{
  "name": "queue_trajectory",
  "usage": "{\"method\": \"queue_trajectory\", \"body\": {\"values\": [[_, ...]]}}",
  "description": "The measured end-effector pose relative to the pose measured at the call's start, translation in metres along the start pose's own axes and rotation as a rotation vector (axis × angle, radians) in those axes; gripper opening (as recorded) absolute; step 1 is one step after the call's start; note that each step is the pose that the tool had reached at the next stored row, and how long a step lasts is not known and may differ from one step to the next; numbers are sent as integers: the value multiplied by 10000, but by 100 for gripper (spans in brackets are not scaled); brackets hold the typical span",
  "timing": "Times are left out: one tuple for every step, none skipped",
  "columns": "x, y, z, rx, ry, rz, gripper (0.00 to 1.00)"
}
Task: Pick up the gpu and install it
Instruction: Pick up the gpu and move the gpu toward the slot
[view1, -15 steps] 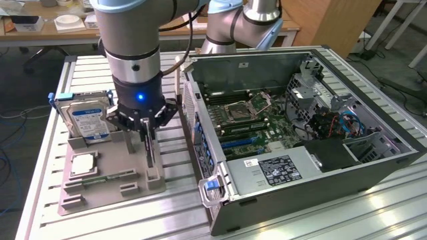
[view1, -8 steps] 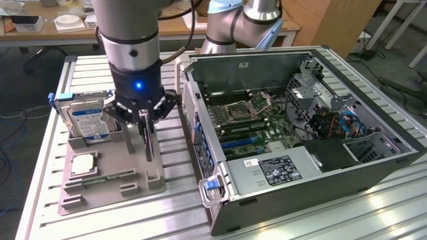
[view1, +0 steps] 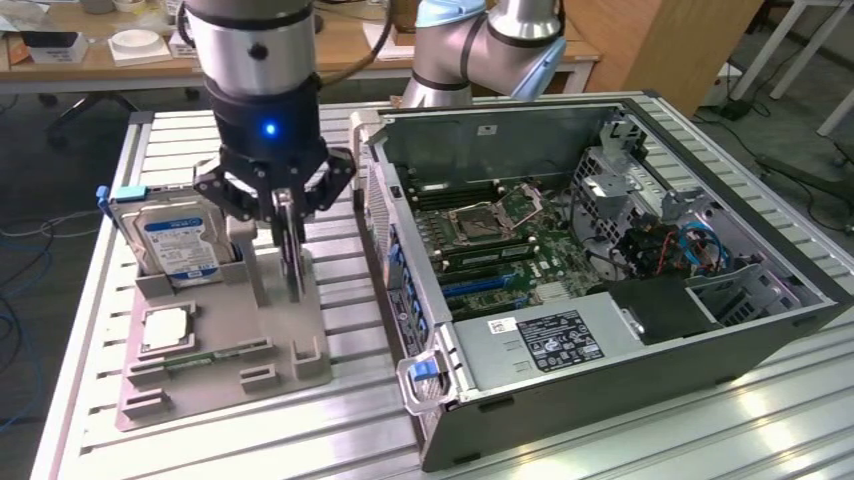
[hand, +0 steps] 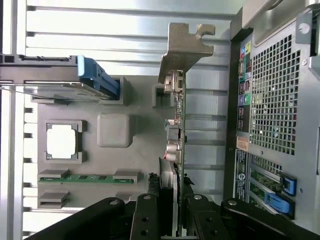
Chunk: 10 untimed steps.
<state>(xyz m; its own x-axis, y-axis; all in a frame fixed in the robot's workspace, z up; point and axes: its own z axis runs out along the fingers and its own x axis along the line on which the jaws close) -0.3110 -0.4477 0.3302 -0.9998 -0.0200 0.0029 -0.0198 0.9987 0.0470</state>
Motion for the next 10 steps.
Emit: {"method": "queue_trajectory", "body": {"values": [[0, 2, -45, 0, 0, 5, 27], [0, 4, -90, 0, -1, 13, 27], [1, 6, -135, 0, -1, 25, 27], [1, 8, -179, -1, -2, 37, 27], [1, 11, -224, -1, -2, 46, 27], [1, 13, -270, 0, -2, 53, 27], [1, 15, -318, 0, -3, 63, 27], [1, 17, -363, -1, -4, 77, 27], [1, 19, -406, 0, -3, 94, 27], [1, 20, -430, 0, -5, 126, 27]]}}
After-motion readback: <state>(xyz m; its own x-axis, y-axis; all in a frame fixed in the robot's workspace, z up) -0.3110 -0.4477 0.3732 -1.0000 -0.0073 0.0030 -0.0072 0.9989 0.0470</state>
